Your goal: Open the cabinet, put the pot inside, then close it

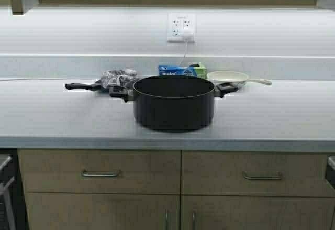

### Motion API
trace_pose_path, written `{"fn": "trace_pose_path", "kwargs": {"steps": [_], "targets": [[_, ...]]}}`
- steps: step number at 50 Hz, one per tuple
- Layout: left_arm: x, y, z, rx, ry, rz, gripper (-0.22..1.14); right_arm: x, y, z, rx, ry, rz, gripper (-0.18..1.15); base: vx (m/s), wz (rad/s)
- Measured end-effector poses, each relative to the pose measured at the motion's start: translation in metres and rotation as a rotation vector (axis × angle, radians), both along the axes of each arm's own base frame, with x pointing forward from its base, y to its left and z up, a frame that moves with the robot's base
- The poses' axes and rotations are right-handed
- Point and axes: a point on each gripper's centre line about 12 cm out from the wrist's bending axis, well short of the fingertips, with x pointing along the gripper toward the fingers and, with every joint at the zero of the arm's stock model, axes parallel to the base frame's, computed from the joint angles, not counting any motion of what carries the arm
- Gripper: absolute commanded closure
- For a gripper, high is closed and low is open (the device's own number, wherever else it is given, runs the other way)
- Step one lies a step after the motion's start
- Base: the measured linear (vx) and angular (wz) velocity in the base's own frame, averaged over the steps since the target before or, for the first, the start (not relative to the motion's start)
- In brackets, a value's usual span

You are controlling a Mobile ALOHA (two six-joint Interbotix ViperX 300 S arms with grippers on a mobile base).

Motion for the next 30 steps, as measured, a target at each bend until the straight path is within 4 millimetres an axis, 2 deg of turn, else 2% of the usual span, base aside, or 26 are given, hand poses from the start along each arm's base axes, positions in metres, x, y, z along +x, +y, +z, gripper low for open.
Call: {"fn": "trace_pose_path", "kwargs": {"steps": [7,16,22,30], "targets": [[-0.019,0.005,-0.023,-0.131,0.029,-0.014,-0.12,-0.018,0.002,-0.023,0.025,-0.026,-0.041,-0.06,0.00,0.00],[-0.040,0.022,-0.072,-0.313,0.075,0.006,-0.12,-0.043,-0.008,-0.071,0.176,0.003,-0.179,-0.06,0.01,0.01],[-0.046,0.035,-0.107,-0.420,0.082,0.046,-0.12,-0.049,-0.022,-0.097,0.296,-0.054,-0.263,-0.06,0.03,0.01],[-0.047,0.037,-0.151,-0.555,0.108,0.059,-0.12,-0.046,-0.023,-0.130,0.517,-0.106,-0.276,-0.06,0.04,0.00]]}}
